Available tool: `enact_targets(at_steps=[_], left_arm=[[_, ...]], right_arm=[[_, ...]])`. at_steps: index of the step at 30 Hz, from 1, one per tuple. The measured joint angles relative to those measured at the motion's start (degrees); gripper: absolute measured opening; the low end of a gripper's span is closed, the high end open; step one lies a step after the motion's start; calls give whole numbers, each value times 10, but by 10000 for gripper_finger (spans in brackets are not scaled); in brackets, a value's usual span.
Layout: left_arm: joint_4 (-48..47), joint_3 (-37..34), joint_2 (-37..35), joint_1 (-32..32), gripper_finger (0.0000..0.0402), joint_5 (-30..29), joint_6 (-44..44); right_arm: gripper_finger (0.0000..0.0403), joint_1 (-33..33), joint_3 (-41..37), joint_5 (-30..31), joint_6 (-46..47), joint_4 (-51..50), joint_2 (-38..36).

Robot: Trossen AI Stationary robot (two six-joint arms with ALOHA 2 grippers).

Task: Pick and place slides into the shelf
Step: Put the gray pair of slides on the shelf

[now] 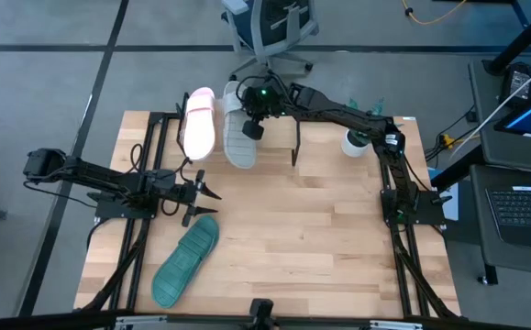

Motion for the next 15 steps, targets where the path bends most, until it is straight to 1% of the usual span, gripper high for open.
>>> enact_targets(at_steps=[3,5,7,11,15], left_arm=[[0,0,0,0,190,0,-1],[0,0,0,0,190,0,-1],[0,0,0,0,190,0,-1],[0,0,0,0,190,0,-1],[0,0,0,0,190,0,-1]], right_arm=[[0,-2,0,23,0,-1,2],[0,-5,0,22,1,-2,3],[0,-5,0,20,1,-5,3],[0,-5,0,-5,3,-4,3],[0,-5,0,-8,3,-6,3]])
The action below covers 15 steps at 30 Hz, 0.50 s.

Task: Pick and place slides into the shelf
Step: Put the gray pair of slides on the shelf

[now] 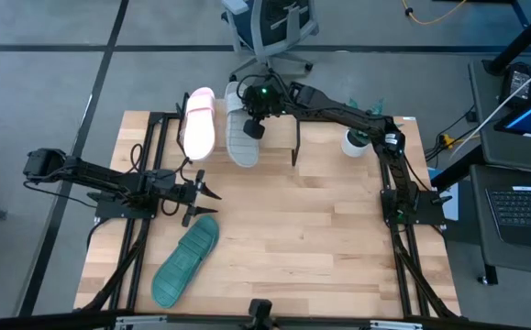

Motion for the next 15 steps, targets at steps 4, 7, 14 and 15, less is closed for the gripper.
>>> enact_targets(at_steps=[4,7,14,15], left_arm=[[0,0,0,0,190,0,0],[0,0,0,0,190,0,-1],[0,0,0,0,190,0,-5],[0,0,0,0,190,0,-9]], right_arm=[[0,0,0,0,2,0,3],[0,-2,0,-2,11,0,7],[1,-6,0,-15,13,-2,17],[3,-5,0,-16,13,-1,19]])
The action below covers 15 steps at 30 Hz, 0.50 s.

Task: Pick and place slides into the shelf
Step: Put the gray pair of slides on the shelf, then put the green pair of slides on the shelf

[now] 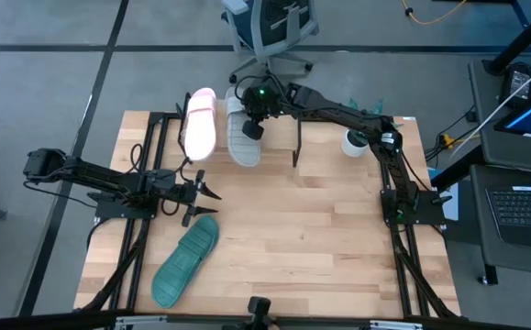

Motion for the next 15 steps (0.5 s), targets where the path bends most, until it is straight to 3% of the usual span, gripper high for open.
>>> enact_targets(at_steps=[15], left_arm=[[0,0,0,0,190,0,-6]], right_arm=[[97,1,0,-39,19,19,2]])
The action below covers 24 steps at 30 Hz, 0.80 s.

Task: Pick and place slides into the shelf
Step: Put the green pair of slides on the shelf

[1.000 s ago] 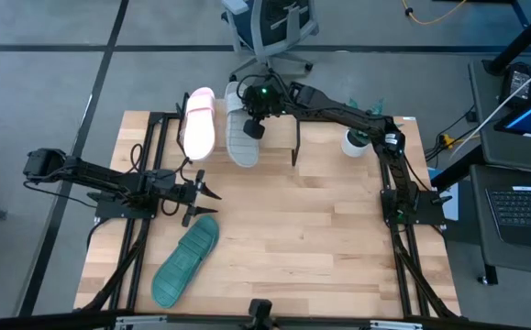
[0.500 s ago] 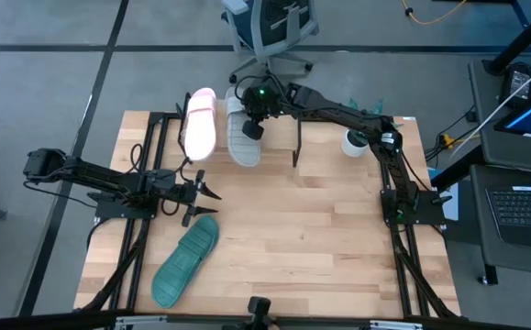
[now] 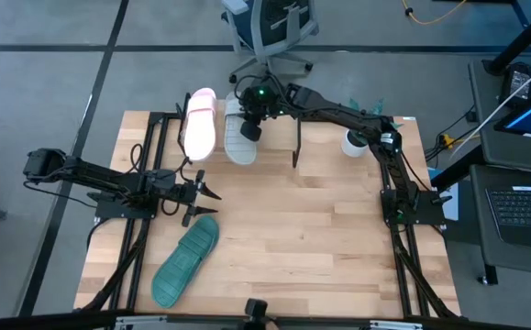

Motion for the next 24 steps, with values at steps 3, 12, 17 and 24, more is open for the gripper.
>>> enact_targets(at_steps=[3,12,17,24], left_arm=[[0,0,0,0,190,0,0],[15,0,0,0,190,0,0],[23,0,0,0,190,2,0],[37,0,0,-10,190,5,1]], right_arm=[[110,0,5,2,0,8,-8],[112,31,136,-21,71,-104,-29],[90,71,123,-33,75,-166,-47],[79,163,122,-6,-2,-234,-46]])
